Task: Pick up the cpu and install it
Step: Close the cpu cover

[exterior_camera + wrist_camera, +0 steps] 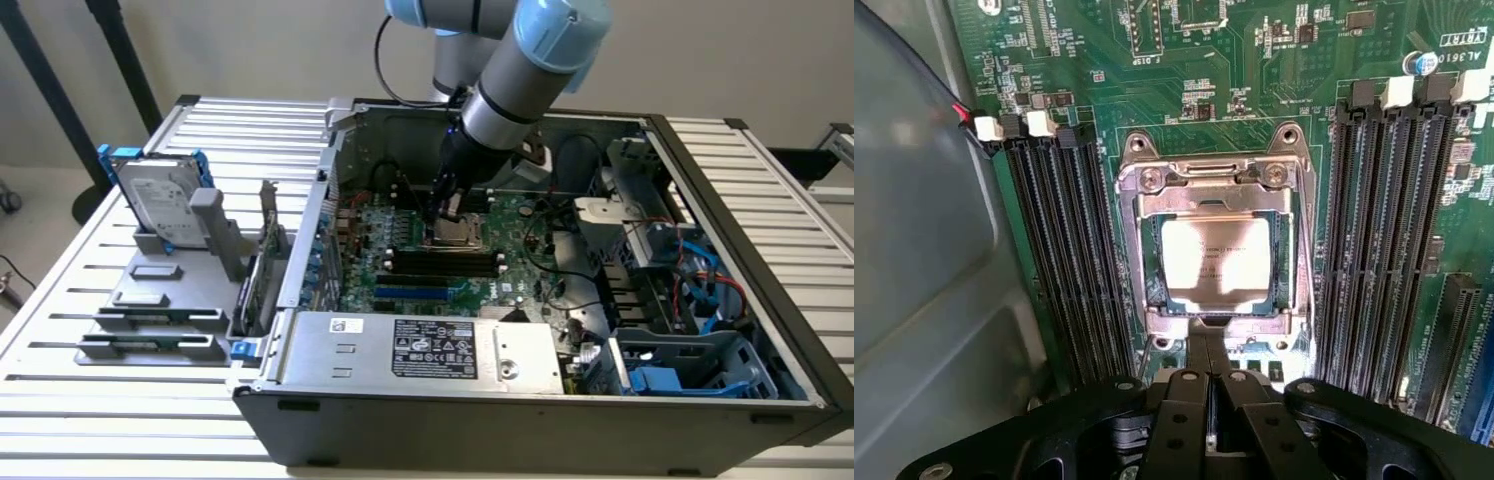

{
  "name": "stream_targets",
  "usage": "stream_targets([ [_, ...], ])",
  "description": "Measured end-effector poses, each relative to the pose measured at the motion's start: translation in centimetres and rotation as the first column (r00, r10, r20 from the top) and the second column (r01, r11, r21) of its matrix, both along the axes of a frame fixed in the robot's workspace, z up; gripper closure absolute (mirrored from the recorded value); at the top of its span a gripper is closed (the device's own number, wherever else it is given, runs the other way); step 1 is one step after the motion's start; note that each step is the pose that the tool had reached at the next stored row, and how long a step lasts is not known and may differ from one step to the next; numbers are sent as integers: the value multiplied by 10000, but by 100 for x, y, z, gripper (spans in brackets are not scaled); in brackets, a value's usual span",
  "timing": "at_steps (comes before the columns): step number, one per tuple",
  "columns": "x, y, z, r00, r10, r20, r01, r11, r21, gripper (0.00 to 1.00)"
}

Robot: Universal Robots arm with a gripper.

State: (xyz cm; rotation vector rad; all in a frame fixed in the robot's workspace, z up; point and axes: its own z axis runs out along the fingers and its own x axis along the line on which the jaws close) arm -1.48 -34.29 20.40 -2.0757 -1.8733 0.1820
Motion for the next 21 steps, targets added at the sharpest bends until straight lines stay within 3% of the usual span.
stream_targets([
  [5, -1, 0, -79, 10000, -85, -3, 85, 10000, -17, 89],
  [9, -7, 0, -85, 9999, -114, -7, 114, 9999, -18, 89],
  [15, -67, 0, -10, 9999, -126, -12, 126, 9999, -11, 89],
  [21, -244, -4, 46, 9999, -126, -23, 126, 9999, 2, 89],
])
